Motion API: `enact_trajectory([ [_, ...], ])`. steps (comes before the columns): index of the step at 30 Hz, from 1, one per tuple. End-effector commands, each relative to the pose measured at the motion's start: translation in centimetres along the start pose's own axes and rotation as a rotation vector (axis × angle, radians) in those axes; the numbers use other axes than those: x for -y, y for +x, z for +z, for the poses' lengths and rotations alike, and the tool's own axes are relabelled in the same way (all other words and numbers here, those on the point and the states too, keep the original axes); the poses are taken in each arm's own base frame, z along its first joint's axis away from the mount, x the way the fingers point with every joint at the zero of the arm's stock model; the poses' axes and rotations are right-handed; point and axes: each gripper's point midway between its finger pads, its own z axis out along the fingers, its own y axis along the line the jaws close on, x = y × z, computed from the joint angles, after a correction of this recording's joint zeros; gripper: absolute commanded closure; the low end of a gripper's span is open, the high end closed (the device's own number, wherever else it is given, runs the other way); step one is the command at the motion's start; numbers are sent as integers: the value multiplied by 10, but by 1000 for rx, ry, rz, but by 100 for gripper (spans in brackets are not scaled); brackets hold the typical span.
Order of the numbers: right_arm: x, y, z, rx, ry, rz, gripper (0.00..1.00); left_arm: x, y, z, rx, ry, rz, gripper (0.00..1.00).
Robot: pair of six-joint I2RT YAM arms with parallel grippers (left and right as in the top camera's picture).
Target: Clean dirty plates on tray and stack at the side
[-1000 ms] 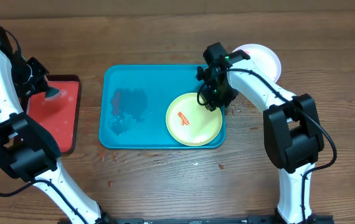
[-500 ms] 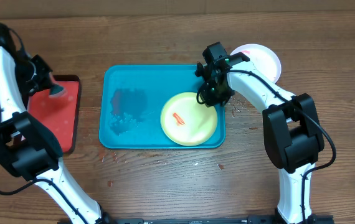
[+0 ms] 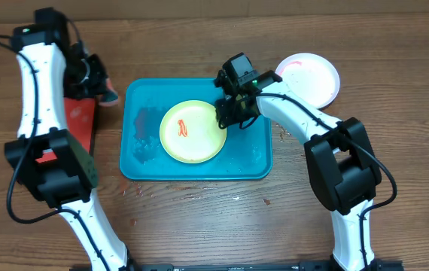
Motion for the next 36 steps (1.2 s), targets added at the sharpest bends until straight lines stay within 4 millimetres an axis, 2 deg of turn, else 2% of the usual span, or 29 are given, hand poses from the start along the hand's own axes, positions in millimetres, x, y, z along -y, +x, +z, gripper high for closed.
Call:
enact_trajectory([
  [1, 14, -3, -1, 22, 93, 89, 53, 23, 8, 4, -12, 11, 81, 96],
  [3, 23, 1, -2, 15, 145, 134, 52, 27, 11, 6, -10, -15, 102, 96],
  [8, 28, 23, -4, -64, 174, 207, 48, 37, 19, 9, -27, -31, 143, 96],
  [15, 9, 38, 0, -119, 153, 209, 51, 41, 21, 9, -30, -28, 150, 96],
  [17, 3, 39, 2, -117, 152, 234, 56, 41, 21, 9, -32, -28, 150, 96],
  [19, -4, 41, 3, -118, 152, 263, 70, 41, 22, 9, -33, -28, 151, 96],
  [22, -6, 40, 5, -101, 166, 289, 87, 42, 22, 10, -33, -28, 154, 96],
  [24, -4, 37, 5, -83, 183, 304, 91, 43, 22, 10, -33, -27, 155, 96],
  [28, 4, 28, 6, -30, 227, 304, 92, 47, 28, 10, -56, -4, 160, 96],
  [32, 3, 10, 12, 48, 200, 293, 91, 66, 36, 10, -80, 81, 232, 96],
  [36, 4, -2, 22, 96, 190, 286, 93, 78, 42, 12, -87, 83, 265, 95],
])
